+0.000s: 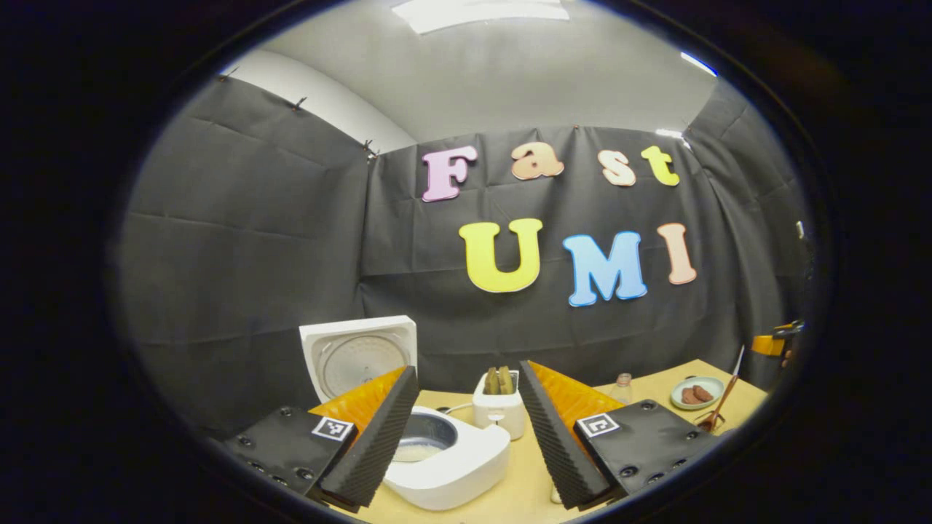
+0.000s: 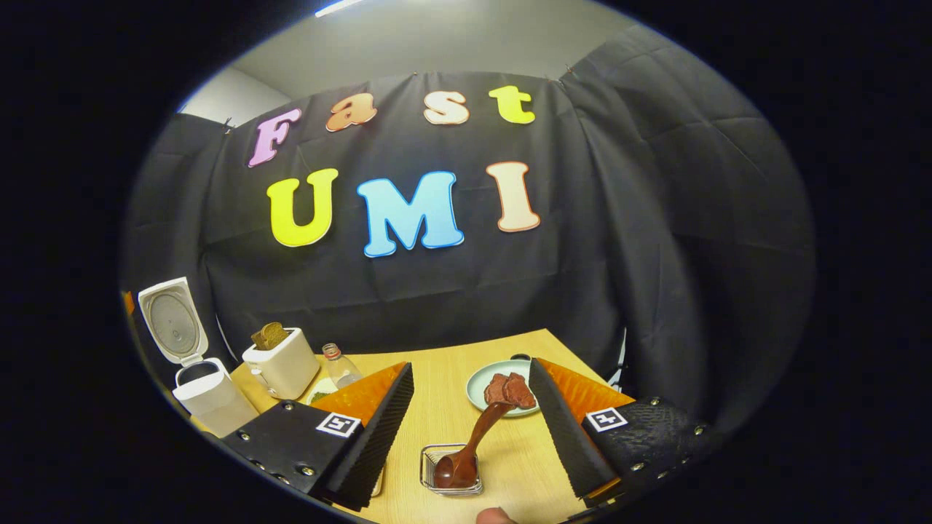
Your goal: Close the left gripper, press the button to open the rice cooker; take a wooden spoon from the chopstick holder with the right hand, scoop a spoonful of rice and pour it into the rice cooker, then put the wooden spoon back into the chopstick holder.
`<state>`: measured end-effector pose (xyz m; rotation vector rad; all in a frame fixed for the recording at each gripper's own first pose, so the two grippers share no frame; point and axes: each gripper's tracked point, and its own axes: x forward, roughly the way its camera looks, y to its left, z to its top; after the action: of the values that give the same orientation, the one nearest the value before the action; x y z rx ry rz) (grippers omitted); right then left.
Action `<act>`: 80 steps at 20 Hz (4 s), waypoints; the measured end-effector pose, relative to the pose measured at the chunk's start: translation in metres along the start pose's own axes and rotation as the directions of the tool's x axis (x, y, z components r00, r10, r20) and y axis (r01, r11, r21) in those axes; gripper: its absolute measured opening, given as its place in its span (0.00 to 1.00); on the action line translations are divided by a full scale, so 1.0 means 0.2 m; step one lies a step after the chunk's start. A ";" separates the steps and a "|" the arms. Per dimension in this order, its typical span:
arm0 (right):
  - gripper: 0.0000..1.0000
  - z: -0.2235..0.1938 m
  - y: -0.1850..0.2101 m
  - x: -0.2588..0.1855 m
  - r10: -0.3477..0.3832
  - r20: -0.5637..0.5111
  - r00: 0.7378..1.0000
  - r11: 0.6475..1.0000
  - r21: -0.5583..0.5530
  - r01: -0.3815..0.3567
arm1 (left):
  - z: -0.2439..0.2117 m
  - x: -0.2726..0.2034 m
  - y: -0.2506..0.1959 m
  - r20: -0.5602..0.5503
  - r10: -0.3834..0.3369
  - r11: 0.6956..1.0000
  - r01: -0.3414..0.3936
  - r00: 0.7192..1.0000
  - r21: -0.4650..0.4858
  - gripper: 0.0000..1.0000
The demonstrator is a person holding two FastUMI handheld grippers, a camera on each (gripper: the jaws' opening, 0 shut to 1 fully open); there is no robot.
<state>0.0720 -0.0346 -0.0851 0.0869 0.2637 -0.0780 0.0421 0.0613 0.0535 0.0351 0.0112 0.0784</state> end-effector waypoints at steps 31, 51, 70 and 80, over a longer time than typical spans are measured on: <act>0.97 0.00 0.06 -0.40 -0.168 0.042 0.985 0.983 -0.063 0.170 | -0.05 1.23 1.20 -0.087 0.297 0.955 -0.295 0.951 0.038 0.95; 0.97 0.04 -0.07 -0.32 -0.089 0.039 0.995 0.994 -0.059 0.091 | -0.23 1.39 1.07 -0.273 0.295 0.953 -0.304 0.916 0.009 0.96; 0.97 0.03 -0.31 -0.28 -0.033 0.023 0.999 0.998 -0.049 0.034 | -0.47 1.01 0.61 -0.367 0.225 0.972 -0.232 0.903 0.027 0.98; 0.97 0.01 -0.42 -0.30 -0.033 0.019 0.999 0.995 -0.090 0.034 | -0.72 0.88 0.43 -0.452 0.198 0.975 -0.221 0.870 0.002 0.95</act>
<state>0.0079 -0.1136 -0.0745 -0.0078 0.2508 -0.1002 0.2095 0.1666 -0.0895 -0.0334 0.4733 0.3049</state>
